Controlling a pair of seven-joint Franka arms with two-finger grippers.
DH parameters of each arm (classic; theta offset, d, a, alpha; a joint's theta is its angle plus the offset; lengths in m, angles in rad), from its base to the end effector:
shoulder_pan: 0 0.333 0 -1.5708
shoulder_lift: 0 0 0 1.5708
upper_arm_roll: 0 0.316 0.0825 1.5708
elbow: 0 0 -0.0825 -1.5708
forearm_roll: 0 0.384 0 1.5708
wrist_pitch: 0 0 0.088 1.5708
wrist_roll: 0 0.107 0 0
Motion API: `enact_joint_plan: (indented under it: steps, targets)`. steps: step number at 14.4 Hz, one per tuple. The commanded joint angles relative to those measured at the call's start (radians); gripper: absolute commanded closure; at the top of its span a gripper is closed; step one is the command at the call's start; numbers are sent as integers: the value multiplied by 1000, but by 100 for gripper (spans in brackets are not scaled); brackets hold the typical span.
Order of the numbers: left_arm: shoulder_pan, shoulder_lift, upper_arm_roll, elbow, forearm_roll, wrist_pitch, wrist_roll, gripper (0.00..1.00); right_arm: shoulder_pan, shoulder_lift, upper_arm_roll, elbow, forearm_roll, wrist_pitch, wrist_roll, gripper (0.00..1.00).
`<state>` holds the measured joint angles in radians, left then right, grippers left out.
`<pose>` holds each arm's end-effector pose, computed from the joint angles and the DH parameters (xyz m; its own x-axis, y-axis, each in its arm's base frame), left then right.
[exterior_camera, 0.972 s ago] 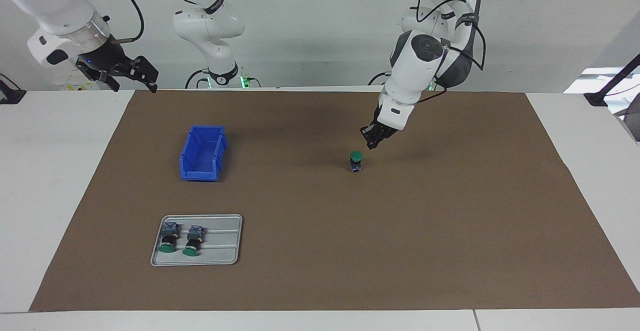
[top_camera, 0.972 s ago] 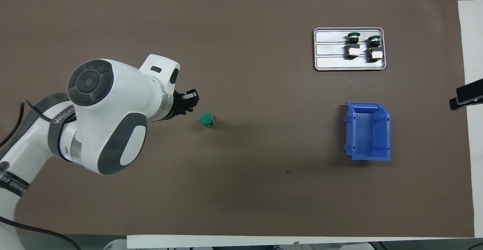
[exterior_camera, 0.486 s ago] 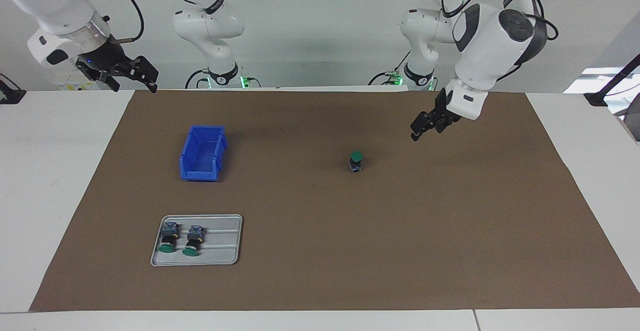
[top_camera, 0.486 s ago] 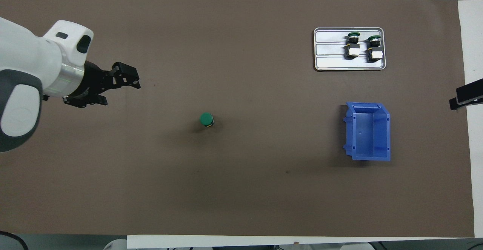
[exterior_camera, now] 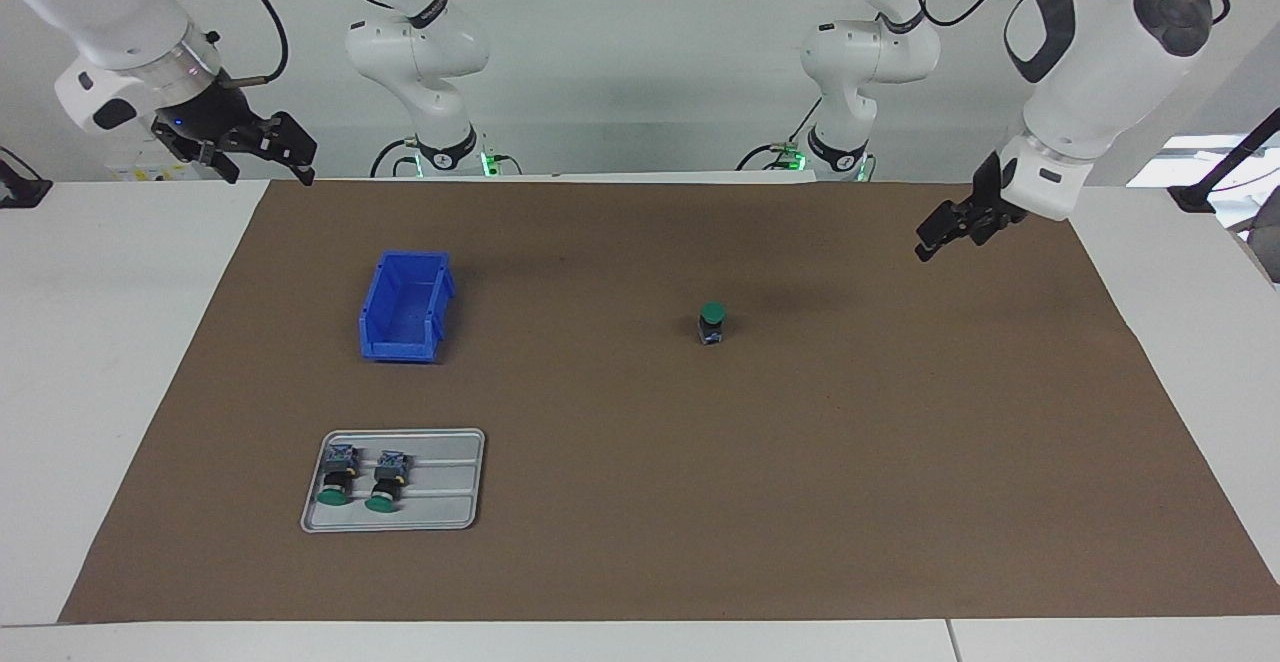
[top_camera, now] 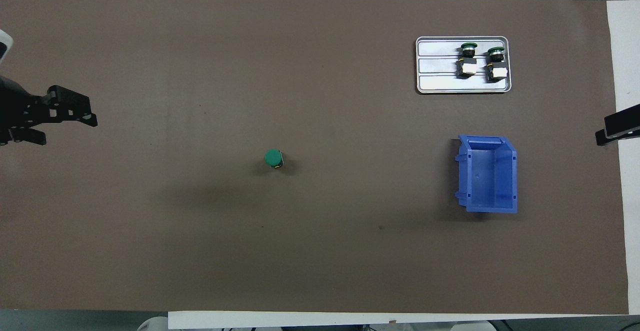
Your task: Place and press button with both arms
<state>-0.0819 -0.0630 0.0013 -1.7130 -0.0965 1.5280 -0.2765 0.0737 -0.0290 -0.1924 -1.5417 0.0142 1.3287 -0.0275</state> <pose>0.5236 -0.0530 0.5890 0.9713 0.1902 -0.1431 0.2002 -0.9780 0.0593 0.5153 -0.0613 0.6344 0.9795 -0.0846 -0.1828 -0.0906 -0.9956 -0.0248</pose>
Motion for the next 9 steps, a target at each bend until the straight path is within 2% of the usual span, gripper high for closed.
enact_joint_plan:
  steps: [1,3,5,6,7,9]
  targets:
    - [43,-30,-9,29,27,-98,62,0,0,-22,1,-21,1,-3,-8,0]
    - [47,-32,-11,33,96,-114,83,0,0,-22,1,-21,1,3,-23,0]
    - [50,-44,-9,21,101,-114,85,0,14,-26,7,-21,6,-6,-93,0]
    - [62,-46,-6,20,101,-115,86,0,52,-22,25,-18,7,10,-115,0]
    - [57,-46,-6,15,101,-117,82,0,101,-19,31,-18,7,42,-68,0]
    - [68,-54,-7,13,101,-112,83,0,261,10,53,-8,12,78,177,0]
